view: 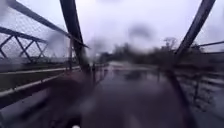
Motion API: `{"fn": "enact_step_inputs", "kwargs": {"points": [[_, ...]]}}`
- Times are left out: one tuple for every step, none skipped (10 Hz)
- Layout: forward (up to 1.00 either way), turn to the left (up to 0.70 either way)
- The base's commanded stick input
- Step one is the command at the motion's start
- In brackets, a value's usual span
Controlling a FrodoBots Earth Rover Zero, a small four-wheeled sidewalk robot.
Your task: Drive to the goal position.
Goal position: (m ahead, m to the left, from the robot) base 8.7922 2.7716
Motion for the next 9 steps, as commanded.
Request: {"fn": "enact_step_inputs", "kwargs": {"points": [[0.70,0.00],[0.70,0.00],[0.70,0.00],[0.70,0.00],[0.70,0.00],[0.70,0.00],[0.70,0.00],[0.70,0.00],[0.70,0.00]]}}
